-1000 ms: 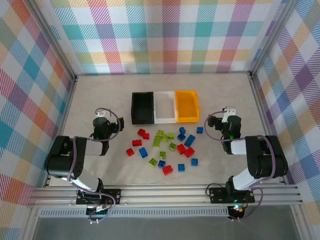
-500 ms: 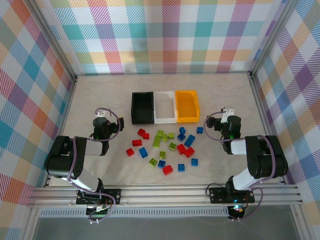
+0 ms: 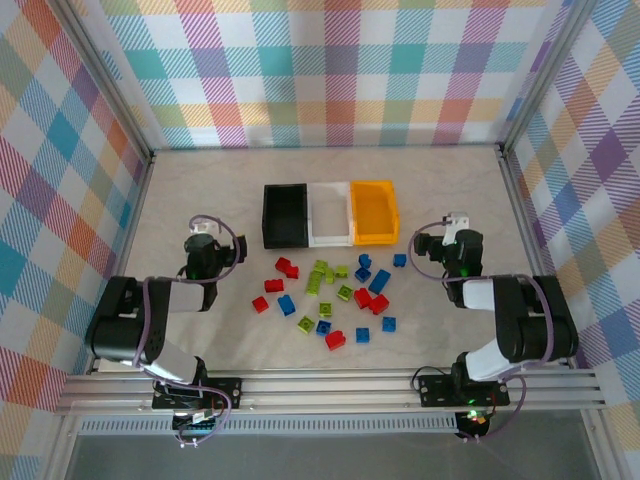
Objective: Sort the legos into containers by color
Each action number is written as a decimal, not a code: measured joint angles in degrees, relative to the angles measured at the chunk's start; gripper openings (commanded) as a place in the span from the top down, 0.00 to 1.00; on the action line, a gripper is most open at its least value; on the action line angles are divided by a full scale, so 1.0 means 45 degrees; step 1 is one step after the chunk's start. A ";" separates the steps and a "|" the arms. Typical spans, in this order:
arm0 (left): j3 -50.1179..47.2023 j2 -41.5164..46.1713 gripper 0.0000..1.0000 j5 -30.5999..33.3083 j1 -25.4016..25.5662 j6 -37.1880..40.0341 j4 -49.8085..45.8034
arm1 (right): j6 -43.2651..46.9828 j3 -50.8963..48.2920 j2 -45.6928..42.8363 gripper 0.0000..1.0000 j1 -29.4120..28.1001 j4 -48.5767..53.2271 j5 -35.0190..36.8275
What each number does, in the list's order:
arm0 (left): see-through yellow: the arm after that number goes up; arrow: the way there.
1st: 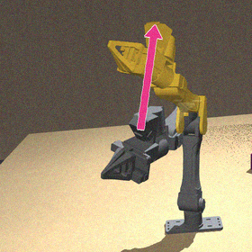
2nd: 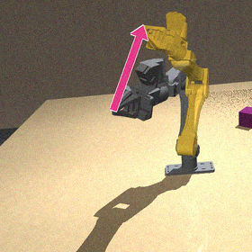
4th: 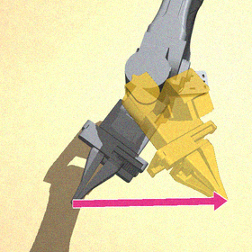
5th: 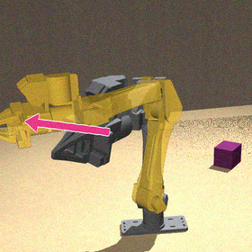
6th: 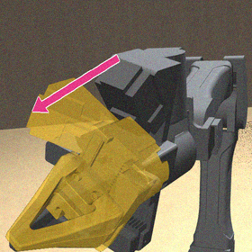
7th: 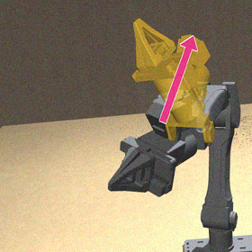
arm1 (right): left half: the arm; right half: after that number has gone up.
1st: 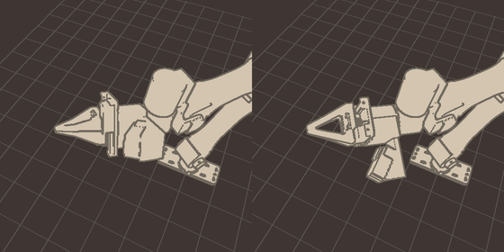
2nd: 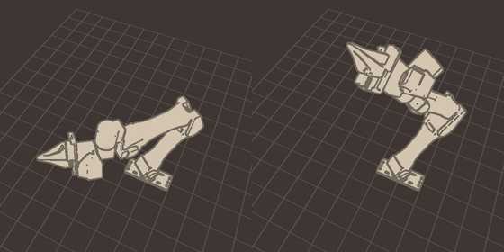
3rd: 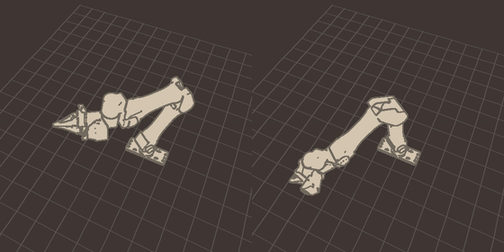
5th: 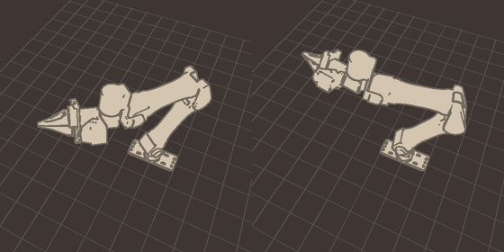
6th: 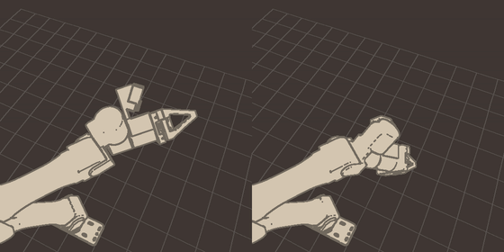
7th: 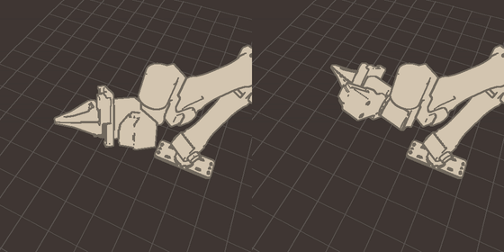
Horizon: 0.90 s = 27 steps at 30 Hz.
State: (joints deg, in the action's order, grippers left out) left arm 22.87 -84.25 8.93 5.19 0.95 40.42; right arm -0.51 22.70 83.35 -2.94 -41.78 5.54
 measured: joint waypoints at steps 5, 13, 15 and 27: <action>0.0000 0.3215 0.00 0.0942 0.0112 -0.0690 -0.0704 | -0.0175 0.1583 -0.1671 0.00 -0.1297 0.2395 0.1719; 0.0398 0.5037 0.00 0.3249 -0.0136 -0.5285 -0.2560 | -0.2535 0.4624 -0.1613 0.00 -0.1685 0.7378 0.4784; 0.0573 0.5328 0.00 0.3381 -0.0418 -0.6732 -0.3288 | -0.3395 0.4818 -0.1617 0.00 -0.1685 0.8019 0.5115; -0.0340 0.6377 0.00 0.2419 -0.1583 -1.2721 -0.4760 | -0.8573 0.3371 -0.2841 0.00 0.1943 0.8927 -0.1078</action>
State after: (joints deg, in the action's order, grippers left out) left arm 21.34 -55.55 19.81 -1.93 -56.29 19.00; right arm -39.09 37.87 70.57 5.80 -1.61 0.69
